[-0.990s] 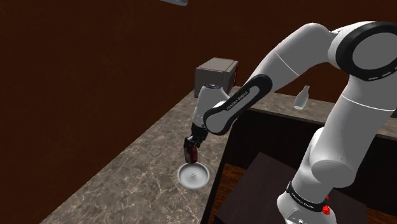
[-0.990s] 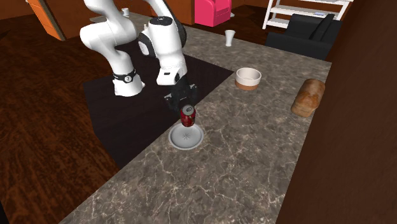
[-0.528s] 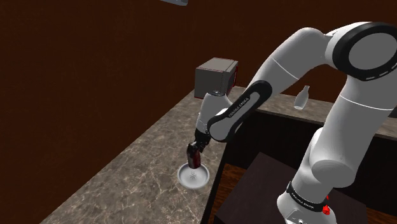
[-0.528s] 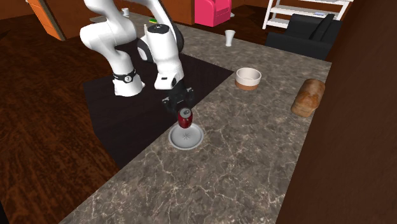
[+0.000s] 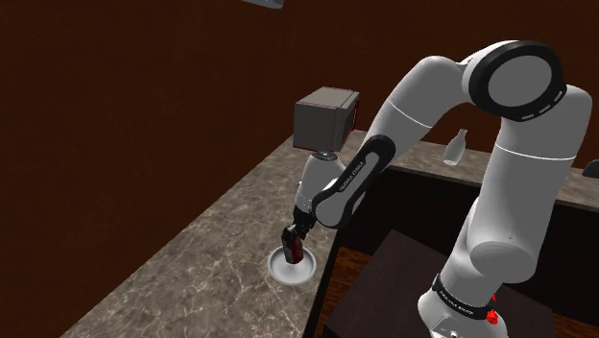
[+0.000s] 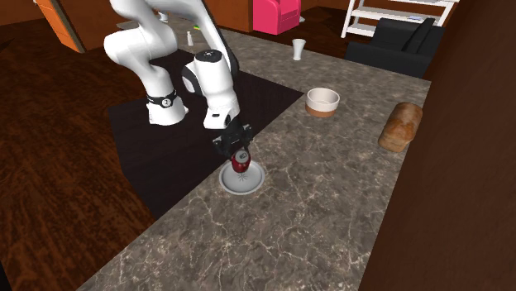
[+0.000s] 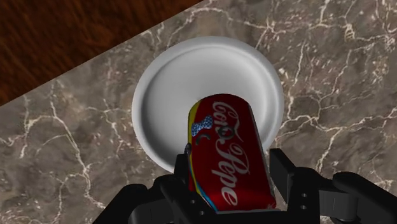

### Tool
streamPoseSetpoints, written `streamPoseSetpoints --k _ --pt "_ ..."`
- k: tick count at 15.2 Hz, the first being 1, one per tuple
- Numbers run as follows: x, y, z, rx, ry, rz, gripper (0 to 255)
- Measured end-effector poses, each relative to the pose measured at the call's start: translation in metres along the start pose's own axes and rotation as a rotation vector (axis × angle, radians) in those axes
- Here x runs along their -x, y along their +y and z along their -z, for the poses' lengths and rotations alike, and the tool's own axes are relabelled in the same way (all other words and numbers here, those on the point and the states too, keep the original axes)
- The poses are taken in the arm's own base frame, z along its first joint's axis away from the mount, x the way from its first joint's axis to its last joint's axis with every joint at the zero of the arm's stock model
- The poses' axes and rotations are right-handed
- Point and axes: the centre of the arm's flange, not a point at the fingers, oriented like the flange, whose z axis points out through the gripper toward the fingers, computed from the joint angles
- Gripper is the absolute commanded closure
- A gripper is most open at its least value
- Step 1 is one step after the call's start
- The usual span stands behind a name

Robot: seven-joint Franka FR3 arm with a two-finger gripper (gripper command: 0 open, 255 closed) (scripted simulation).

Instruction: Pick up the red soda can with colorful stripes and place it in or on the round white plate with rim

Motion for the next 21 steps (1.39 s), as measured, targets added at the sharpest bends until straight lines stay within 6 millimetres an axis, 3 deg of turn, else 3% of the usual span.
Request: streamPoseSetpoints --k 4,11,12,18,21 --pt "0.003 0.002 -0.021 0.0 0.0 0.0 255" --pt "0.005 0.002 -0.026 0.0 0.0 0.0 255" --pt "0.005 0.002 -0.026 0.0 0.0 0.0 0" --pt "0.005 0.002 -0.026 0.0 0.001 0.0 0" --pt "0.008 0.004 0.001 0.0 0.002 0.0 0"
